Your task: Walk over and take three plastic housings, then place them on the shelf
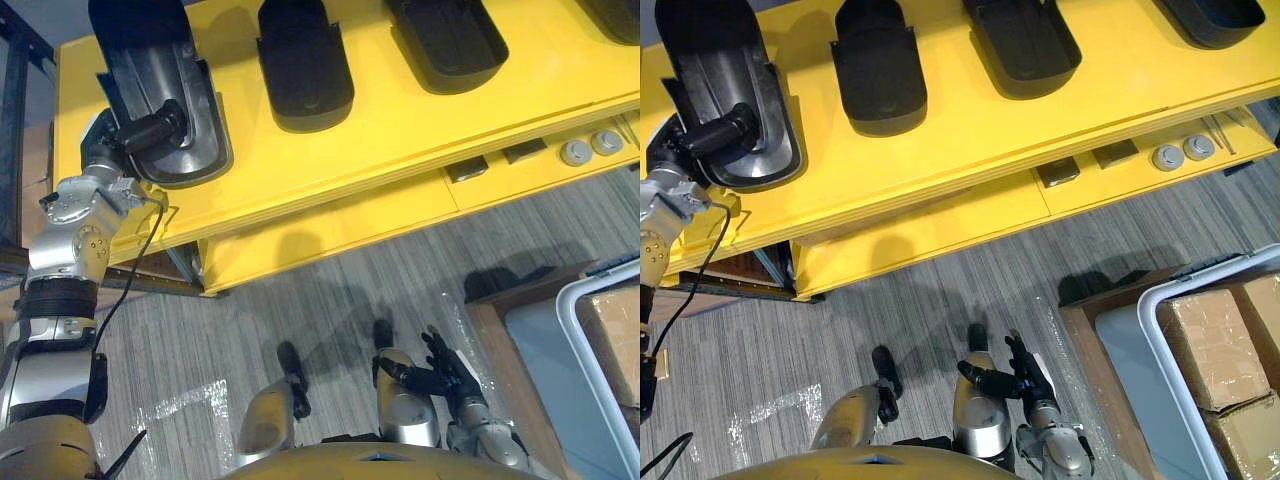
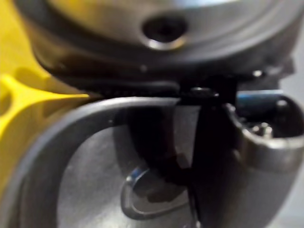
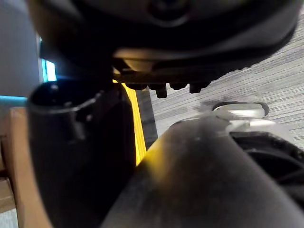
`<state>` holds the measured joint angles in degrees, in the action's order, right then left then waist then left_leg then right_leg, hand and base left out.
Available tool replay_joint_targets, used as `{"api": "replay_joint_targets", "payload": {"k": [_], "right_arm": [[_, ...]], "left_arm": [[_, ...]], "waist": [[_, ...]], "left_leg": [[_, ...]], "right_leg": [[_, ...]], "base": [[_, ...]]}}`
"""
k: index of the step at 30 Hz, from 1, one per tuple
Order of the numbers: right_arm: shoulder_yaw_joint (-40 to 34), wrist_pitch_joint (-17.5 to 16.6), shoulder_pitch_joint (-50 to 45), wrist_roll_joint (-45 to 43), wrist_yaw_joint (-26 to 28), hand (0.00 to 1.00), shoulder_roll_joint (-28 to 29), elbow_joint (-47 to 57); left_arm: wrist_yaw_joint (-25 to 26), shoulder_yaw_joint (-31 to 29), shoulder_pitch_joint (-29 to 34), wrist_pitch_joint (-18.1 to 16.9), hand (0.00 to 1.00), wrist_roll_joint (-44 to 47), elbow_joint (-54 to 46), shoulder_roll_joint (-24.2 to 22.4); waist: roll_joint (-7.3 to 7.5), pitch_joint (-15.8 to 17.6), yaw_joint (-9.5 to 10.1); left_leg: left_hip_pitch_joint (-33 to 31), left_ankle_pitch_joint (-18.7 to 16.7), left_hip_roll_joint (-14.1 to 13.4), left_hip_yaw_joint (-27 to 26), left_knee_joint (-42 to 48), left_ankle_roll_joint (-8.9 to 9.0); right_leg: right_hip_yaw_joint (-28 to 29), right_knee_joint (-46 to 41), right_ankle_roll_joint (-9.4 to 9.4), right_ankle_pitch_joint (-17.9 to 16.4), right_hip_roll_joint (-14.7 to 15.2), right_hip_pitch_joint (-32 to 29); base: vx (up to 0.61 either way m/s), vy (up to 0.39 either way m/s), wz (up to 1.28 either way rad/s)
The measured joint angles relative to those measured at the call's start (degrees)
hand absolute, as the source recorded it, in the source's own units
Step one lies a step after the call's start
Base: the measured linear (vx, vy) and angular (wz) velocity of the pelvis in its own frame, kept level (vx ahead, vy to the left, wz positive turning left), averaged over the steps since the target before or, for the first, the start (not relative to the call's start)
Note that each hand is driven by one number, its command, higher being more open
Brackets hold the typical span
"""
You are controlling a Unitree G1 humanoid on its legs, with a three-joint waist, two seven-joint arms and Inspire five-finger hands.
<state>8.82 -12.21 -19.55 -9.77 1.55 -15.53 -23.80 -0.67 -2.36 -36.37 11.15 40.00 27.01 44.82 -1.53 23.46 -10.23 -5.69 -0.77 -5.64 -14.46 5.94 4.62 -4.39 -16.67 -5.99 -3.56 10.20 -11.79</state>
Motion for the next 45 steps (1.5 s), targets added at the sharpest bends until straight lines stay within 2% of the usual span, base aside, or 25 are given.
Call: {"api": "replay_joint_targets", "payload": {"k": [7,8,20,30,35,38,41,45], "right_arm": [[0.18,2.23,0.38,-0.69,-1.01,1.0,0.02,0.09],[0.06,2.44,0.38,-0.69,-1.04,1.0,0.02,0.37],[-1.55,3.28,0.39,-2.41,-3.15,1.0,0.19,0.94],[-2.84,3.3,0.4,-4.28,-5.07,1.0,1.29,-0.21],[-2.84,2.64,0.4,-4.84,-6.18,1.0,2.66,-0.69],[-2.84,1.21,0.25,-5.2,-6.72,1.0,3.58,-1.33],[-2.85,-0.35,-0.02,-6.43,-7.33,1.0,4.82,-2.22],[-4.28,-1.17,-1.33,-6.37,-8.77,1.0,6.41,-3.07]], "left_arm": [[2.34,0.29,-3.13,0.04,0.0,0.11,-1.22,-0.79],[2.6,0.3,-3.89,0.16,1.0,0.11,-1.2,-1.0],[4.55,0.3,-8.04,0.38,1.0,-0.08,-2.22,-1.53],[7.57,0.06,-9.26,0.57,1.0,-0.39,-2.18,-1.72],[12.14,0.18,-10.55,0.02,1.0,0.22,-1.89,-2.4],[15.18,0.29,-10.54,-1.4,1.0,0.35,-1.36,-2.48],[20.42,0.27,-10.58,-2.18,1.0,-0.18,-0.24,-2.5],[25.62,-1.25,-10.64,-2.31,1.0,-4.54,-0.22,-2.04]], "waist": [[0.56,1.08,1.46],[0.65,1.57,1.93],[1.35,3.44,3.69],[2.04,3.81,3.67],[2.5,4.06,3.46],[2.72,4.17,2.57],[2.83,4.23,1.41],[2.67,4.14,0.99]], "left_leg": [[-2.31,-0.76,-0.17,-0.35,1.15,0.99],[-2.51,-1.15,-0.5,-0.63,1.95,1.06],[-6.25,-3.03,-2.13,-1.77,6.92,0.99],[-6.86,-3.03,-3.09,-2.49,7.9,1.07],[-6.62,-2.74,-3.11,-2.49,7.8,1.35],[-5.25,-2.38,-3.06,-2.52,7.08,1.5],[-3.02,-1.84,-2.88,-2.77,5.98,1.16],[0.71,-1.91,-2.74,-2.99,5.42,1.14]], "right_leg": [[0.01,-4.23,0.28,-2.15,0.82,-3.27],[-0.04,-4.67,0.34,-2.42,0.78,-3.29],[-0.2,-7.85,0.75,-3.63,0.66,-6.12],[-0.24,-7.8,0.8,-3.66,0.16,-6.51],[-0.23,-7.92,0.8,-3.63,0.11,-6.43],[-0.22,-7.49,0.77,-3.56,-0.05,-5.41],[-0.14,-6.98,0.74,-3.4,-0.36,-3.63],[-0.24,-5.37,0.8,-3.46,-1.11,0.18]], "base": [[0.0,-0.016,0.05],[0.0,0.0,0.0],[0.0,-0.011,0.02],[0.0,0.0,0.0],[0.0,0.0,0.0],[0.0,-0.002,-0.02],[0.04,-0.007,-0.08],[0.08,-0.007,-0.13]]}}
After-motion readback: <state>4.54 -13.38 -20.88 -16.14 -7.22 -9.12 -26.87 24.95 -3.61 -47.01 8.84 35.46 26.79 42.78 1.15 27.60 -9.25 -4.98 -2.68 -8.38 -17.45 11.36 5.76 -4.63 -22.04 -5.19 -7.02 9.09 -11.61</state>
